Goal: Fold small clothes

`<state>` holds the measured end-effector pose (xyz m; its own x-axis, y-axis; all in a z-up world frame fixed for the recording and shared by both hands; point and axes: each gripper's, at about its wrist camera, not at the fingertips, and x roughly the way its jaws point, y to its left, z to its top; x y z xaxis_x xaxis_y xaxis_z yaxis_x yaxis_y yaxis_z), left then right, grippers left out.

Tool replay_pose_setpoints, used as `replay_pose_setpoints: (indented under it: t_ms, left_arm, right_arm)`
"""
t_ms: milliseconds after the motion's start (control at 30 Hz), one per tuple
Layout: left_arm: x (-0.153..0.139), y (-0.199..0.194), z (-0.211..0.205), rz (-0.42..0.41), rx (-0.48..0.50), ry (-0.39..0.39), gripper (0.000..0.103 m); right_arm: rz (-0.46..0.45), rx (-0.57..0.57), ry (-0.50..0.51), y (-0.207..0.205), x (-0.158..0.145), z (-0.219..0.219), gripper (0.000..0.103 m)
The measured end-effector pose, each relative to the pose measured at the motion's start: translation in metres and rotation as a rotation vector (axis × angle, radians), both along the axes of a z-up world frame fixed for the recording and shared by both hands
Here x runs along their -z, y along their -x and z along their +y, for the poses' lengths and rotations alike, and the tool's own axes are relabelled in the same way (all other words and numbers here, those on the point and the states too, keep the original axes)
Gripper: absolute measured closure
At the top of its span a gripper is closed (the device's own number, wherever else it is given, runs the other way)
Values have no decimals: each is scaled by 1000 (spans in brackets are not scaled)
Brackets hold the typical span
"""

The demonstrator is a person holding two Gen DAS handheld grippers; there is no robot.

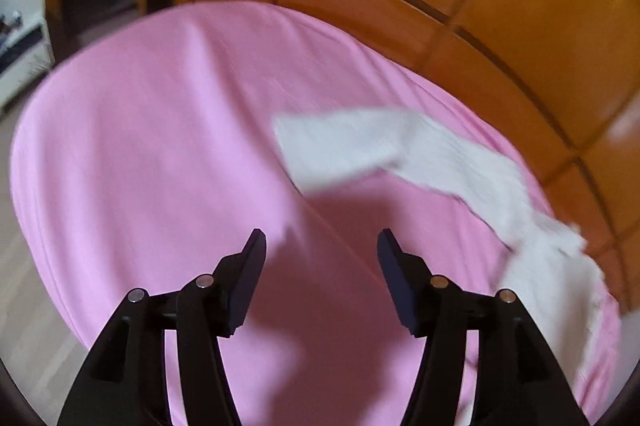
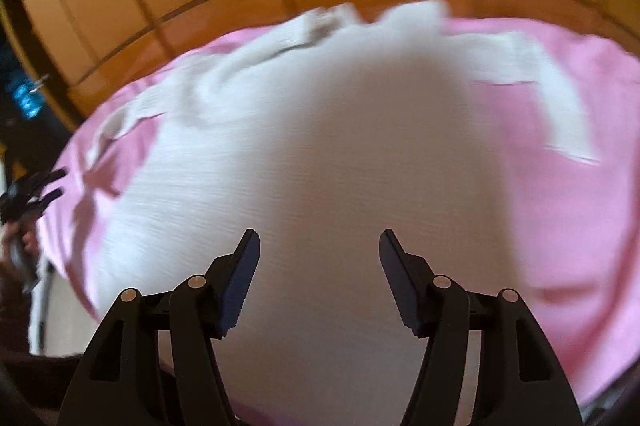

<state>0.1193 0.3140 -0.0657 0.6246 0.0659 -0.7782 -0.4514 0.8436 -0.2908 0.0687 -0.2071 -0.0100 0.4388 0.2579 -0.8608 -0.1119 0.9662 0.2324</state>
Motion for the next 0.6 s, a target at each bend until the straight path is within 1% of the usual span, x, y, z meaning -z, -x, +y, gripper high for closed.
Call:
replay_pose_setpoints:
  t_ms: [33,67,100,133,167,200,233,267,300,333,367,400,433,467,500,533,567,600]
  left_arm:
    - [0,-8,-3,1,-5,-22,45]
    - [-2,-16,-7,5,-15,-67,43]
    - [-3,-27,-15,4,-1,-133,37]
    - [-3,-38,-23,3,27,-185,26]
    - [-2,-49,-29,10,48,-224,20]
    - [2,-64,-30,28,60,-241,16]
    - [5,-73,-25,52,47,-224,16]
    - [10,-79,-15,73,8,-170,16]
    - [11,-78,0,48,-49,-80,16]
    - [10,-78,9,24,-91,-42,16]
    - [10,-72,22,-5,-161,-17,16]
    - [11,-72,34,-23,-189,5,16]
    - [13,-74,39,-24,-179,23,20]
    - [18,-84,44,-2,-152,33,23]
    - [24,-93,46,20,-121,31,30]
    - [33,-108,45,57,-65,33,46]
    - [41,-117,46,92,-46,31,56]
    - [47,-123,47,118,-51,16,75]
  right_arm:
    - [8,-23,-11,-5,6,14,42]
    - [16,-45,-17,-10,12,28,42]
    - [32,-72,-16,-16,19,44,42]
    - [41,-100,-19,-21,25,57,42]
    - [41,-126,-20,-25,29,68,42]
    - [38,-139,-15,-27,32,73,42]
    - [34,-153,-3,-28,33,79,42]
    - [34,-161,6,-28,34,79,42]
    - [38,-163,11,-29,37,80,42]
    - [41,-161,4,-30,40,79,42]
    - [42,-159,-3,-31,42,79,42]
    - [44,-157,-16,-32,43,76,42]
    - [44,-157,-23,-33,45,75,42]
    - [43,-159,-32,-33,46,75,41]
    - [43,-161,-36,-33,47,74,38]
    - [42,-165,-36,-33,48,75,35]
    - [39,-169,-29,-33,48,78,34]
    - [37,-172,-17,-33,47,80,33]
